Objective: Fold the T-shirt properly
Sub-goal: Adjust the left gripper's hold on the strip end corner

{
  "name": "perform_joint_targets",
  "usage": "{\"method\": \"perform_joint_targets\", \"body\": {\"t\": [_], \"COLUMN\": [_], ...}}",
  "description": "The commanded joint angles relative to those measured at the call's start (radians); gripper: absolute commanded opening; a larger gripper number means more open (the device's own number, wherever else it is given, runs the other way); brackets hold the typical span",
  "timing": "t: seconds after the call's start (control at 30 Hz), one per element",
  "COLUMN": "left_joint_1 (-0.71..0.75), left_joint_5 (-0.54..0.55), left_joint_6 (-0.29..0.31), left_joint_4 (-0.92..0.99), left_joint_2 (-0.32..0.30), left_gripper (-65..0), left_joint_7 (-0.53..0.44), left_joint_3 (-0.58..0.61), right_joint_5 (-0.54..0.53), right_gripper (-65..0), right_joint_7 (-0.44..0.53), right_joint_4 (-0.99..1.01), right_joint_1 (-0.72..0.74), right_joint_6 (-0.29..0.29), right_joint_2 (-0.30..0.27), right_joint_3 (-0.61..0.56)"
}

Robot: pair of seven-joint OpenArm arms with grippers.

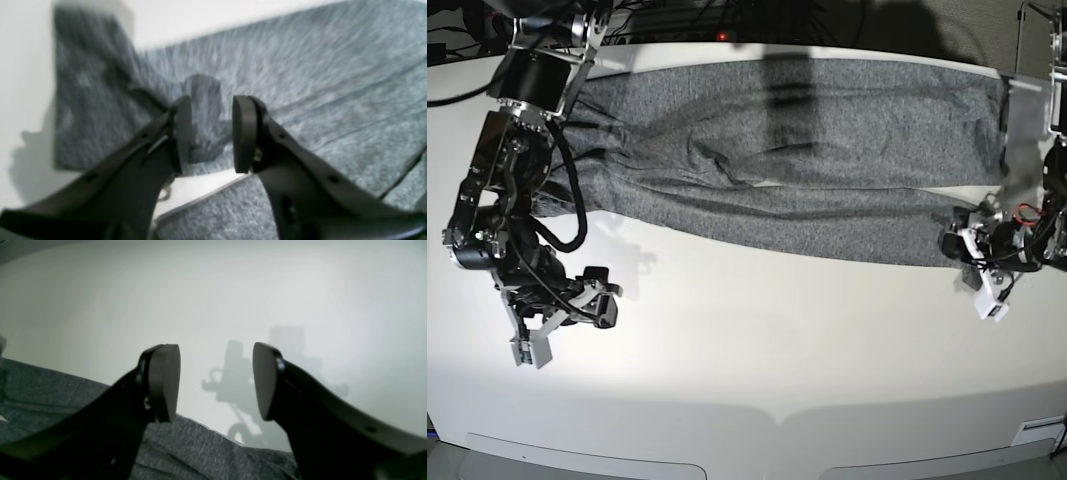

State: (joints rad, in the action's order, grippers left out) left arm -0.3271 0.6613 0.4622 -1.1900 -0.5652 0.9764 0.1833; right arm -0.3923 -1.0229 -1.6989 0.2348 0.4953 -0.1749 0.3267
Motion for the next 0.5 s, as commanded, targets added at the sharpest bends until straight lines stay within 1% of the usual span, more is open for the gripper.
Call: {"method": "perform_joint_targets", "body": {"t": [0.0, 0.07, 0.1, 0.17, 0.23, 0.27, 0.3, 0.33, 0.37, 0.47], "left_joint_1": [-0.025, -0.025, -0.024, -0.024, -0.019, -0.019, -0.023, -0.027, -0.029, -0.056], "left_joint_5": [-0.009, -0.054, -0.105, -0.264, -0.474, -0.575, -0.641, -0.643, -0.642, -0.643], "left_joint_6": [0.001, 0.002, 0.003, 0.006, 0.013, 0.034, 0.063, 0.084, 0.092, 0.095], "left_joint_4": [-0.039, -0.080, -0.095, -0.098, -0.090, -0.082, -0.074, -0.064, -0.053, 0.001], "left_joint_2": [-0.019, -0.021, -0.020, -0.020, -0.019, -0.020, -0.026, -0.038, -0.048, -0.063], "left_gripper": [-44.3, -44.3, -44.3, -44.3, -44.3, -44.3, -44.3, -44.3, -44.3, -43.5], "left_joint_7": [-0.025, -0.076, -0.135, -0.329, -0.537, -0.609, -0.653, -0.677, -0.690, -0.685], "left_joint_3": [-0.008, -0.008, -0.008, -0.005, -0.005, -0.005, -0.003, 0.008, 0.021, 0.087], "right_joint_5": [-0.008, -0.008, -0.008, -0.009, -0.009, -0.009, -0.009, -0.008, -0.009, -0.010], "right_gripper": [-30.1, -30.1, -30.1, -30.1, -30.1, -30.1, -30.1, -30.1, -30.1, -30.1], "right_joint_7": [0.019, 0.019, 0.018, 0.011, 0.003, 0.000, -0.003, -0.008, -0.014, -0.017], "right_joint_4": [-0.019, -0.019, -0.019, -0.019, -0.019, -0.019, -0.019, -0.019, -0.019, -0.019], "right_joint_1": [0.025, 0.025, 0.025, 0.025, 0.025, 0.025, 0.025, 0.025, 0.025, 0.025], "right_joint_6": [0.007, 0.007, 0.007, 0.007, 0.007, 0.007, 0.007, 0.007, 0.007, 0.007], "right_joint_2": [-0.008, -0.008, -0.008, -0.007, -0.007, -0.007, -0.006, -0.005, -0.005, -0.005], "right_joint_3": [0.001, 0.001, 0.001, 0.001, 0.001, 0.001, 0.001, 0.001, 0.001, 0.001]}}
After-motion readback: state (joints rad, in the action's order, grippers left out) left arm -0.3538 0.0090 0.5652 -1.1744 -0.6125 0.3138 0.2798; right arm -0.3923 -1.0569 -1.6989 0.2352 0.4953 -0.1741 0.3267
